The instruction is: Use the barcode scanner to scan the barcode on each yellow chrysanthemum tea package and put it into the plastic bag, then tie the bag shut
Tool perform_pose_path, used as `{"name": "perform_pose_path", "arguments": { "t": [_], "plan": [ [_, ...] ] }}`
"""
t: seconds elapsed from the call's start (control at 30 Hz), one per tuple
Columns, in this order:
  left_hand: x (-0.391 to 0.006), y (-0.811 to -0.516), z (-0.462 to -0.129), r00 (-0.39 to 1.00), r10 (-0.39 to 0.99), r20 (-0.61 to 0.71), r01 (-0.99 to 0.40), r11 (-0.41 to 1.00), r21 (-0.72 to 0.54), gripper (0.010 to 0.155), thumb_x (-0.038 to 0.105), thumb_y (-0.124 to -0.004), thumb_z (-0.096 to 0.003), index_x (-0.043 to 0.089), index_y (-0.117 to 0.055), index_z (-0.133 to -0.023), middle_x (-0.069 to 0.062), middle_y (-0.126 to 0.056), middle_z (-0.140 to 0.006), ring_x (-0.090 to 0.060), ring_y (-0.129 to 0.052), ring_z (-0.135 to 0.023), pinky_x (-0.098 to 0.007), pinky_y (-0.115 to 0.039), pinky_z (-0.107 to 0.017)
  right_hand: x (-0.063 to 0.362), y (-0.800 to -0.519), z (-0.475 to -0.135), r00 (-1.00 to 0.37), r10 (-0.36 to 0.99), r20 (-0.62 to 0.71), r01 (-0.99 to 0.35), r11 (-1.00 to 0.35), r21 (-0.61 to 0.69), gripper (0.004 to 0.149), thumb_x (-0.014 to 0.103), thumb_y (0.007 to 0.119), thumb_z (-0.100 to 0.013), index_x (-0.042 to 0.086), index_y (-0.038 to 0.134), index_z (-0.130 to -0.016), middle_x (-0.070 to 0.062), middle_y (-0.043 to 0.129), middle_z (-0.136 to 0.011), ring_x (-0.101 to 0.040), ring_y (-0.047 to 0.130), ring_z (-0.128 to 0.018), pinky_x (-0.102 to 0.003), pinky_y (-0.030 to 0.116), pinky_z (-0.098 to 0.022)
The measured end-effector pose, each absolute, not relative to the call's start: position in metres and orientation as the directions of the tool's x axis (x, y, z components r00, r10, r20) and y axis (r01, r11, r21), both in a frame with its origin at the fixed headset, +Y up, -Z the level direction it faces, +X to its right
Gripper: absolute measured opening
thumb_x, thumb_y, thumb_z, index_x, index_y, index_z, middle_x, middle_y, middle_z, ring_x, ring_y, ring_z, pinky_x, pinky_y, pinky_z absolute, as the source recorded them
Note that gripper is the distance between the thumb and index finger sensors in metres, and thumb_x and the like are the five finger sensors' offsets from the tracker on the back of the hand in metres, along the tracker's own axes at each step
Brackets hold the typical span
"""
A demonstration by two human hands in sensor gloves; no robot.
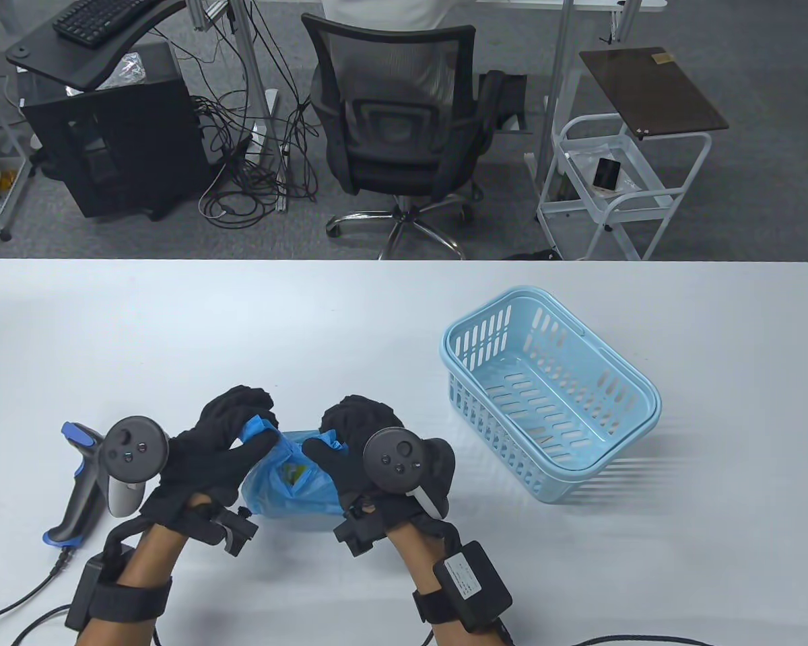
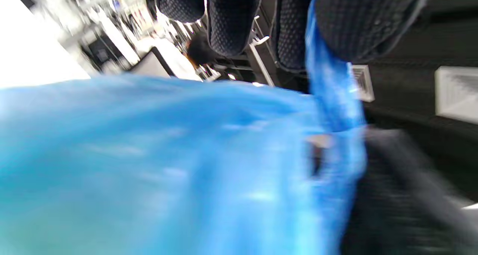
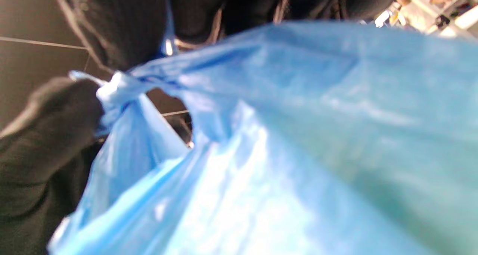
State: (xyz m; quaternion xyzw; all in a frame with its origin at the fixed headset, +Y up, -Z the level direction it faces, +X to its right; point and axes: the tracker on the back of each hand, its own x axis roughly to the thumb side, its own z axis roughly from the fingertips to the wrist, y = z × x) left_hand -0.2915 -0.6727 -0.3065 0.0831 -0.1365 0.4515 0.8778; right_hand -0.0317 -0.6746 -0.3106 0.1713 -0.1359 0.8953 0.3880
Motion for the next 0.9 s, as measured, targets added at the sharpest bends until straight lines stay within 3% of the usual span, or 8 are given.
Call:
{"name": "perform_pose_path", "arguments": {
  "t": [0.07,0.2,0.43,0.63,0.7,0.77,0.9],
  "plan": [
    [-0.293,-0.673,-0.307,0.648,0.697,0.307,-0.749,0.656,0.092,0.042,0.057,-0.080,-0.0409,0.030,-0.087,-0.072,-0.003,-0.076,-0.102,-0.042,-0.062,-0.102,-0.068,-0.048,-0.073,-0.030,-0.674,-0.310,-0.675,0.611,0.414,-0.711,-0.689,-0.140,0.033,0.057,0.080,-0.035,0.031,0.082,-0.057,0.003,0.087,-0.082,-0.037,0.075,-0.091,-0.063,0.057,-0.071],
    [-0.294,-0.674,-0.308,0.618,0.738,0.271,-0.776,0.627,0.061,0.039,0.055,-0.080,-0.0429,0.023,-0.093,-0.060,-0.003,-0.081,-0.098,-0.043,-0.065,-0.100,-0.069,-0.048,-0.072,-0.025,-0.674,-0.308,-0.689,0.606,0.398,-0.705,-0.686,-0.177,0.031,0.058,0.077,-0.037,0.030,0.090,-0.042,0.006,0.093,-0.081,-0.037,0.076,-0.091,-0.063,0.058,-0.070],
    [-0.303,-0.677,-0.311,0.609,0.784,0.119,-0.793,0.605,0.072,0.040,0.048,-0.081,-0.0430,0.010,-0.096,-0.041,-0.005,-0.090,-0.091,-0.044,-0.070,-0.097,-0.069,-0.052,-0.070,-0.005,-0.671,-0.306,-0.755,0.610,0.241,-0.656,-0.715,-0.243,0.034,0.051,0.075,-0.039,0.025,0.097,-0.037,0.005,0.097,-0.081,-0.038,0.077,-0.090,-0.063,0.060,-0.068],
    [-0.314,-0.695,-0.320,0.663,0.746,-0.065,-0.748,0.664,-0.006,0.041,0.045,-0.081,-0.0424,0.008,-0.097,-0.036,-0.006,-0.095,-0.086,-0.043,-0.073,-0.095,-0.069,-0.054,-0.069,0.010,-0.682,-0.303,-0.796,0.605,0.027,-0.597,-0.777,-0.201,0.035,0.048,0.075,-0.040,0.023,0.099,-0.037,0.000,0.098,-0.080,-0.039,0.080,-0.086,-0.063,0.063,-0.066],
    [-0.320,-0.705,-0.327,0.626,0.772,-0.112,-0.780,0.620,-0.089,0.041,0.045,-0.080,-0.0426,0.009,-0.097,-0.035,-0.005,-0.097,-0.085,-0.038,-0.075,-0.096,-0.066,-0.056,-0.070,0.017,-0.685,-0.304,-0.791,0.611,-0.034,-0.594,-0.780,-0.197,0.036,0.048,0.075,-0.040,0.022,0.099,-0.037,-0.001,0.098,-0.079,-0.040,0.081,-0.085,-0.064,0.061,-0.066],
    [-0.328,-0.720,-0.333,0.497,0.845,-0.198,-0.867,0.472,-0.161,0.040,0.042,-0.080,-0.0432,0.007,-0.097,-0.036,-0.008,-0.097,-0.085,-0.039,-0.074,-0.096,-0.067,-0.055,-0.069,0.022,-0.689,-0.304,-0.788,0.611,-0.073,-0.592,-0.786,-0.179,0.036,0.048,0.075,-0.040,0.022,0.099,-0.036,-0.001,0.099,-0.079,-0.039,0.082,-0.085,-0.065,0.060,-0.066],
    [-0.339,-0.726,-0.332,0.553,0.804,-0.217,-0.831,0.514,-0.216,0.041,0.043,-0.078,-0.0436,0.009,-0.098,-0.036,-0.007,-0.097,-0.085,-0.039,-0.074,-0.096,-0.066,-0.057,-0.069,0.027,-0.692,-0.301,-0.770,0.628,-0.114,-0.608,-0.776,-0.166,0.036,0.048,0.075,-0.040,0.021,0.100,-0.037,-0.001,0.099,-0.079,-0.039,0.082,-0.084,-0.066,0.058,-0.066]
  ]
}}
